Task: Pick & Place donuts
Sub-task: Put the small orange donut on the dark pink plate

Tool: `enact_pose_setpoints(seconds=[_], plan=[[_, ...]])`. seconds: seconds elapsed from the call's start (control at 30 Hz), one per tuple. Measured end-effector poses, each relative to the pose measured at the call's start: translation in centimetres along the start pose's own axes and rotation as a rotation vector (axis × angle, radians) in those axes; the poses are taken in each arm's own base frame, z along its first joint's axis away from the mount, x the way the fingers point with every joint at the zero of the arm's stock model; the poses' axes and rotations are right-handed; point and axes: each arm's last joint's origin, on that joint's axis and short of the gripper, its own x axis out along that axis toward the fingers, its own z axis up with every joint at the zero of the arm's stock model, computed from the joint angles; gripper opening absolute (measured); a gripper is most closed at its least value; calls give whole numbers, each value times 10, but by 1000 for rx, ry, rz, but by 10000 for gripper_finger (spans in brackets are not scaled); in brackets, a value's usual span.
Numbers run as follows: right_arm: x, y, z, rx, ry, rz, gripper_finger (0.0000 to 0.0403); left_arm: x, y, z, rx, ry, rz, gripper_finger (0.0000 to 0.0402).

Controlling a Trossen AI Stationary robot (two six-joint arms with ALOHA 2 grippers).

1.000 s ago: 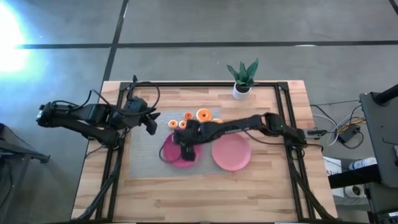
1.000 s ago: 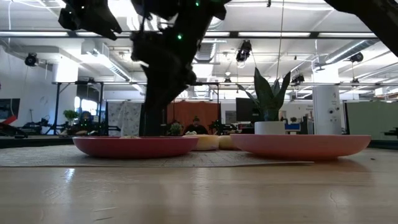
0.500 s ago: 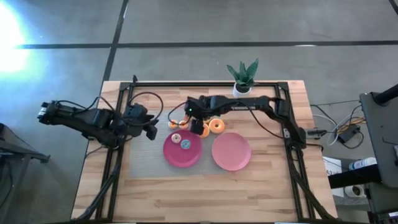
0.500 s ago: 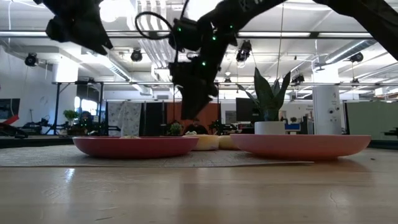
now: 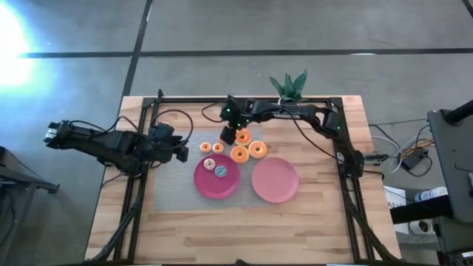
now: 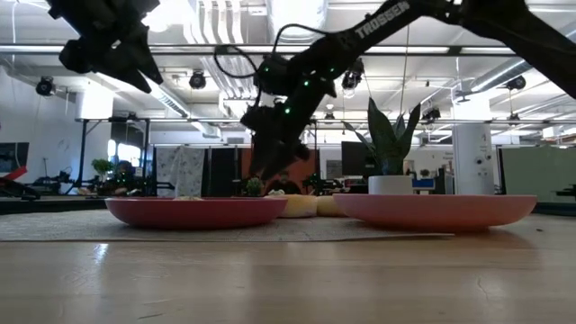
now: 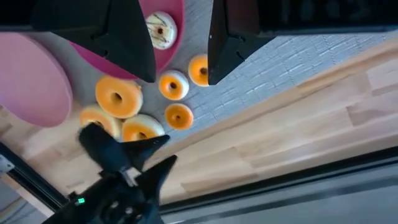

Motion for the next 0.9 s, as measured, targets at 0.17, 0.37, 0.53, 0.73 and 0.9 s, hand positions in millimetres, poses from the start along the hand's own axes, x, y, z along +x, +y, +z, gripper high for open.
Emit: enact_pose_setpoints(seconds=[0.17,0.37,0.53,0.73,0.9], plan=[[23,-1,3,-50,43,-41,207,1,1,2,-17,-5,12,120],[34,-3,10,-52,101,-28,193,1,1,2,-45,4,7,120],[39,-1,10,-43,144,-49,170,1,1,2,-55,7,7,120],[36,2,15,2,178,-56,157,1,1,2,-55,8,7,120],[30,5,21,36,162,-36,161,1,1,2,-56,8,7,120]])
